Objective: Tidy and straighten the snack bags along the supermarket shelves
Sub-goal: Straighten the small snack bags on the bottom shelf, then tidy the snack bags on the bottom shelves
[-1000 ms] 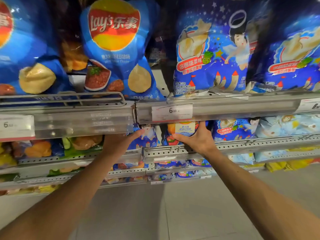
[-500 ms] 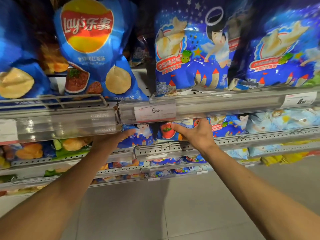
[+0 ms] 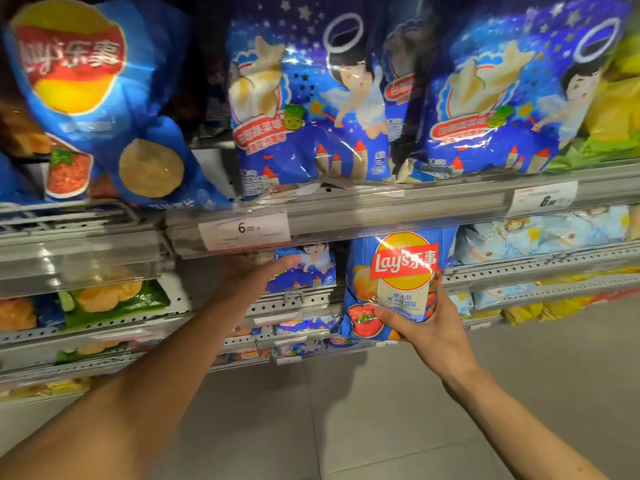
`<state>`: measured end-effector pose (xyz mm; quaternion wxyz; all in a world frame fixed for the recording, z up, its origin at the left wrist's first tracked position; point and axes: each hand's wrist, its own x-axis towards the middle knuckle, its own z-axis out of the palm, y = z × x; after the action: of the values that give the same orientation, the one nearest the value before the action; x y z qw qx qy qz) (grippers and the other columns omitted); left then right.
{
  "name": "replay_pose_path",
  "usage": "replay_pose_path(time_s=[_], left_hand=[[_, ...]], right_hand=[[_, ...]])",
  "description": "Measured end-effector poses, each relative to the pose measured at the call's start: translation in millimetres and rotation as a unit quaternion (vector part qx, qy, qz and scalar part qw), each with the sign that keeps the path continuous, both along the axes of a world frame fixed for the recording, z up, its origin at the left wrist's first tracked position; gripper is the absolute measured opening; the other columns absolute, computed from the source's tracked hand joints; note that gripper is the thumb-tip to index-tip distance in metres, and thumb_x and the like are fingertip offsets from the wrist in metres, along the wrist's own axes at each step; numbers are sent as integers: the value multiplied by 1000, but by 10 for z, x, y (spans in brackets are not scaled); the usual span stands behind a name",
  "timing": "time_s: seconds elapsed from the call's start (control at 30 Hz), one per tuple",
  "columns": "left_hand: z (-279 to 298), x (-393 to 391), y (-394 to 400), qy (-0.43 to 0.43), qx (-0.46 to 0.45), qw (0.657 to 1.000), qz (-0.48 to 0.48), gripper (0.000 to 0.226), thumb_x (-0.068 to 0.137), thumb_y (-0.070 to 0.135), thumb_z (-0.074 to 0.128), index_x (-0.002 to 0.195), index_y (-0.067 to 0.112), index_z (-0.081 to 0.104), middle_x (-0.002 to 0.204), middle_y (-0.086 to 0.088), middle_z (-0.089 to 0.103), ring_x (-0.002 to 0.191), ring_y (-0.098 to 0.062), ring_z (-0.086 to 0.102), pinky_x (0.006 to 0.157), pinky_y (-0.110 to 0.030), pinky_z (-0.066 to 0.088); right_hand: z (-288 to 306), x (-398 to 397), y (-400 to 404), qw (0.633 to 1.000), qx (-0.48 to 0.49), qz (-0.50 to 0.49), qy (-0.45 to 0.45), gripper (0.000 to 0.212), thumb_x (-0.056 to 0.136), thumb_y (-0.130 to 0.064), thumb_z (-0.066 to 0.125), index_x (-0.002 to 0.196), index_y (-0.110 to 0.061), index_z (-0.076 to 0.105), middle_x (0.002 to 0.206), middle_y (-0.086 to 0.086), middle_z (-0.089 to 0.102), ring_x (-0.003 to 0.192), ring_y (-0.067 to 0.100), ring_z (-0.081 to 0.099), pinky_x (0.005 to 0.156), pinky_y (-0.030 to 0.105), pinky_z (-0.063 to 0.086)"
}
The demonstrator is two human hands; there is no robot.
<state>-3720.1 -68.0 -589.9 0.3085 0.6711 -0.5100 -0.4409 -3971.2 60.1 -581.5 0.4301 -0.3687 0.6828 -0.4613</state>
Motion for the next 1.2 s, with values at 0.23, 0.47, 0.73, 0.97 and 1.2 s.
replay_pose_path(time_s=[0.23,0.47,0.73,0.97,1.2], left_hand=[[-94,-515,-32,-16,31,999,-30,50,62,59,85,73,25,50,71,15,54,64,0,52,56,-18,37],[-138,-549,-41,-46,-41,993,-98,29,77,35,84,85,19,60,75,4,66,62,0,59,56,-16,43],[-243,451,573,-247,-230,931,-139,31,91,10,65,121,6,61,120,-11,57,112,-27,56,94,-29,44],[-180,1872,940,-403,-210,874,-176,42,85,16,72,125,5,63,129,-16,55,115,-35,56,96,-49,49],[-287,2782,903,-500,-113,816,-265,77,95,46,49,156,10,19,149,-12,29,134,-30,32,117,-42,24]], right_hand=[[-115,-236,135,1000,1,-13,-14,79,50,-38,92,121,-22,62,100,-11,78,93,7,74,81,25,61],[-176,-84,186,999,-2,15,-42,71,61,-12,95,123,-15,59,105,1,78,98,16,75,81,23,59],[-115,786,176,999,4,43,-22,80,54,-29,95,123,-20,54,107,-8,75,95,4,73,83,22,59],[-142,1923,-77,999,4,41,20,76,63,-23,97,125,-22,52,101,-20,69,86,-15,65,68,2,47],[-57,2652,-547,998,-18,28,49,77,68,-22,95,130,-14,50,108,-7,71,97,5,70,91,31,57]])
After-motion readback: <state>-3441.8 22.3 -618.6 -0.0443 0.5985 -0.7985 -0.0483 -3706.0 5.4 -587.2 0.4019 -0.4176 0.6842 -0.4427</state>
